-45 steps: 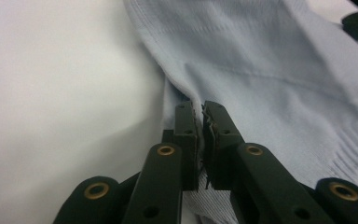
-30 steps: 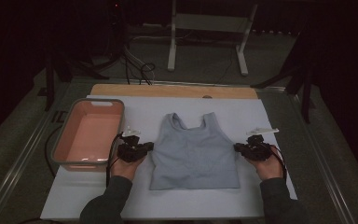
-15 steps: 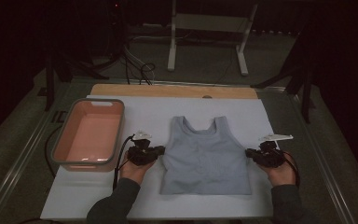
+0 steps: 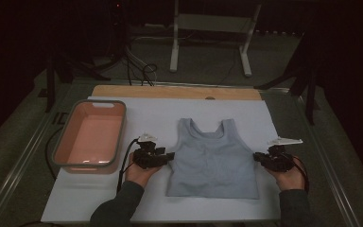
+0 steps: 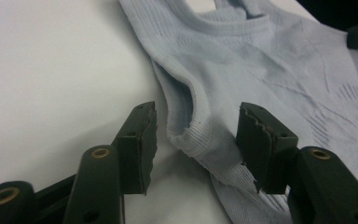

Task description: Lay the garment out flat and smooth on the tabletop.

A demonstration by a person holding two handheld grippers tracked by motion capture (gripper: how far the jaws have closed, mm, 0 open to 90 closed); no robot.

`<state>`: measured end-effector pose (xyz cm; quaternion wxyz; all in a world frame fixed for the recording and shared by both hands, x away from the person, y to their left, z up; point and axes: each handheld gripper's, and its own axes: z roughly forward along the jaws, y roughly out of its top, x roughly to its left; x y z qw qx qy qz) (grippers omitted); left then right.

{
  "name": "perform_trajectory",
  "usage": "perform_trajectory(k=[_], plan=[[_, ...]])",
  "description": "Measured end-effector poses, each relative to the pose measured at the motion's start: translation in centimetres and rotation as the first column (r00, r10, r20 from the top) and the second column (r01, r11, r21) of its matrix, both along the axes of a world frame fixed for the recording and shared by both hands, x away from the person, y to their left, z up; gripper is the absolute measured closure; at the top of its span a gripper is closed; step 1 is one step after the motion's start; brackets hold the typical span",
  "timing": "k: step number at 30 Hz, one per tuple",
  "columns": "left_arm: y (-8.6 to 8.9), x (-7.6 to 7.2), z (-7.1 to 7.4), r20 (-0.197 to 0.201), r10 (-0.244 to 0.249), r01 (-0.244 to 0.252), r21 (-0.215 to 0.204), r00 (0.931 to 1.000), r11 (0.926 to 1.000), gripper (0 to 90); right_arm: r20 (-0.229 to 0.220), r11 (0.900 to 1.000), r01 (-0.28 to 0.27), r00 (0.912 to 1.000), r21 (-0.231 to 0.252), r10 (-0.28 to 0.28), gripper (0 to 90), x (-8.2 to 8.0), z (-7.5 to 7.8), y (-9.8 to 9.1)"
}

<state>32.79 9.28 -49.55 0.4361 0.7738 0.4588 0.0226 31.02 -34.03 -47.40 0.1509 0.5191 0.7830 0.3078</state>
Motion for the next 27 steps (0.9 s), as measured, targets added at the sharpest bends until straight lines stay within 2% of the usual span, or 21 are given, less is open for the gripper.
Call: perform_trajectory(k=[2, 5, 6, 8, 9, 12, 17, 19, 22, 25, 26, 27], plan=[[-0.6, 0.2, -0.6, -0.026, -0.003, 0.004, 0.009, 0.9997, 1.0000, 48.0, 0.000, 1.0000, 0.000, 1.0000, 0.000, 0.000, 82.6, 0.0, 0.0, 0.0], [-0.9, 0.3, -0.9, -0.046, -0.008, 0.009, 0.016, 0.9989, 0.9998, 55.5, 0.000, 1.0000, -0.002, 1.0000, 0.000, 0.002, 82.1, 0.0, 0.0, 0.0], [-1.2, 0.3, -1.0, -0.054, -0.017, 0.018, 0.018, 0.9984, 0.9997, 55.5, 0.000, 1.0000, -0.002, 1.0000, 0.001, 0.002, 82.0, 0.0, 0.0, 0.0], [-1.5, 0.2, -1.0, -0.054, -0.033, 0.035, 0.030, 0.9980, 0.9990, 71.1, 0.001, 1.0000, -0.005, 1.0000, -0.001, 0.005, 81.9, -0.1, 0.0, 0.1], [-1.7, 0.0, -1.0, -0.047, -0.037, 0.039, 0.034, 0.9982, 0.9987, 75.7, 0.002, 1.0000, -0.009, 1.0000, -0.003, 0.009, 81.9, -0.1, -0.1, 0.2], [-1.8, -0.3, -0.5, -0.041, -0.062, 0.063, 0.015, 0.9972, 0.9979, 81.9, -0.003, 0.9999, -0.013, 0.9999, -0.008, 0.013, 81.9, -0.1, 0.0, 0.3], [-2.0, -1.0, 0.0, -0.041, -0.094, 0.093, -0.027, 0.9947, 0.9953, 82.6, -0.015, 0.9996, -0.012, 0.9998, -0.026, 0.012, 82.0, -0.4, 0.2, 0.1], [-2.4, -1.2, 0.0, -0.036, -0.108, 0.108, -0.021, 0.9935, 0.9940, 82.4, -0.017, 0.9995, 0.000, 0.9999, -0.032, 0.000, 82.0, -0.6, 0.3, -0.1], [-2.6, -1.1, 0.0, -0.029, -0.104, 0.104, -0.001, 0.9942, 0.9946, 82.5, -0.015, 0.9995, 0.008, 0.9998, -0.031, -0.009, 81.1, -0.8, 0.5, -0.4], [-2.2, -0.9, 0.1, -0.027, -0.081, 0.081, 0.008, 0.9963, 0.9966, 82.6, -0.008, 0.9987, 0.017, 0.9998, -0.049, -0.017, 75.3, -0.9, 0.3, -0.2], [-2.0, -0.7, 0.2, -0.023, -0.077, 0.077, 0.008, 0.9967, 0.9970, 82.6, -0.004, 0.9986, 0.016, 0.9999, -0.051, -0.016, 69.9, -0.8, 0.2, 0.0], [-2.0, -0.7, 0.2, -0.023, -0.077, 0.077, 0.008, 0.9967, 0.9970, 82.7, -0.004, 0.9986, 0.016, 0.9999, -0.051, -0.016, 69.9, -0.8, 0.2, 0.0]])
